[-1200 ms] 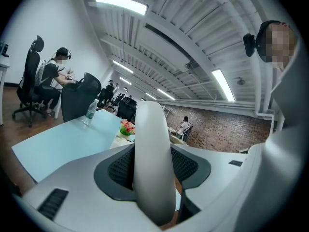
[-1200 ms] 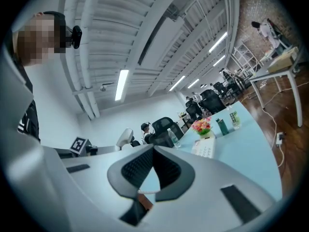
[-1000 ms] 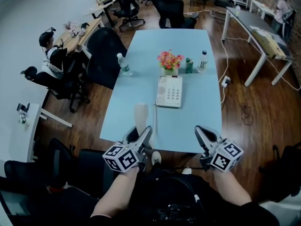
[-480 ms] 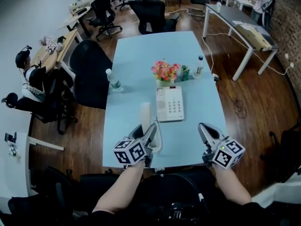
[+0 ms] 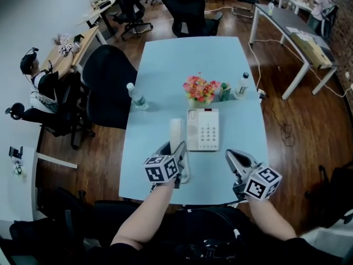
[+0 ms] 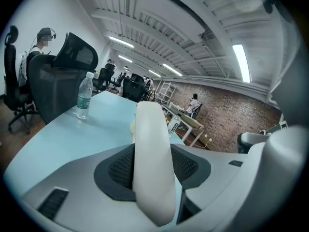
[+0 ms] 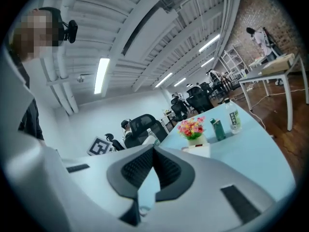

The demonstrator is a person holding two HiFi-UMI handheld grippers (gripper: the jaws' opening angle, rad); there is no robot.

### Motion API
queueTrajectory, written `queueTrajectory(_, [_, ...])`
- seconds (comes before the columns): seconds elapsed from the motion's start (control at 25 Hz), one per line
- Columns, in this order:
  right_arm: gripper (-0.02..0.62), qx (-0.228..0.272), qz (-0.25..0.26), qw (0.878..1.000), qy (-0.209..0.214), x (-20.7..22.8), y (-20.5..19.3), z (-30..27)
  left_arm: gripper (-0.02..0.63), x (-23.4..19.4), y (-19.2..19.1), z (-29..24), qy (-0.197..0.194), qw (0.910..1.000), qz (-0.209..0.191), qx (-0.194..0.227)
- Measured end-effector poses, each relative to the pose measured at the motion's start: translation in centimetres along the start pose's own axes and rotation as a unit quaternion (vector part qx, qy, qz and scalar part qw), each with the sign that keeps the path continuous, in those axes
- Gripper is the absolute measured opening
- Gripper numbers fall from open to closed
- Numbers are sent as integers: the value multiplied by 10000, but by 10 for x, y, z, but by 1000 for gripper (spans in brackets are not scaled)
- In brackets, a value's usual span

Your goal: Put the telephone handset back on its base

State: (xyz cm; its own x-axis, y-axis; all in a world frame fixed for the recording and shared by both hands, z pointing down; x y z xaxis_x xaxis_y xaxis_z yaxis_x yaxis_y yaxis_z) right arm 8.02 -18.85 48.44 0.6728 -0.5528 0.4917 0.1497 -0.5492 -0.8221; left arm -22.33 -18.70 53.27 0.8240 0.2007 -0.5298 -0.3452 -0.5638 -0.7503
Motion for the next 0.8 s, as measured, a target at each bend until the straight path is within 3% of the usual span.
queueTrajectory(0.32, [18, -235, -212, 9993, 214, 36, 5, -13, 209, -14, -7, -89, 788, 9964, -90, -312])
queueTrajectory(0.56, [18, -175, -375, 9991, 58, 49, 7, -12, 209, -30, -13, -125, 1018, 9927, -118, -641])
queueTrajectory(0.8, [18, -169, -530, 9984, -109, 60, 1, -9, 209, -33, -12, -146, 1100, 9885, -514, -904])
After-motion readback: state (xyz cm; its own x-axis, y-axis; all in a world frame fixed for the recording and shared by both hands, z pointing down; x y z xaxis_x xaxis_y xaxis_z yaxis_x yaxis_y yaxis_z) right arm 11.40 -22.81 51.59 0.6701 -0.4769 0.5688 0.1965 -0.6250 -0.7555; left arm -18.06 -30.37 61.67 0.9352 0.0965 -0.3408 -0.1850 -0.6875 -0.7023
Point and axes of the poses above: the fingertips, and each gripper's own axes: z backward along the fingers, x to its right, y out of its top, the point moved 10 cm from there along z, backward along the fingers, and after that the axes turned 11 degrees about -y, right-handed, at the moved point
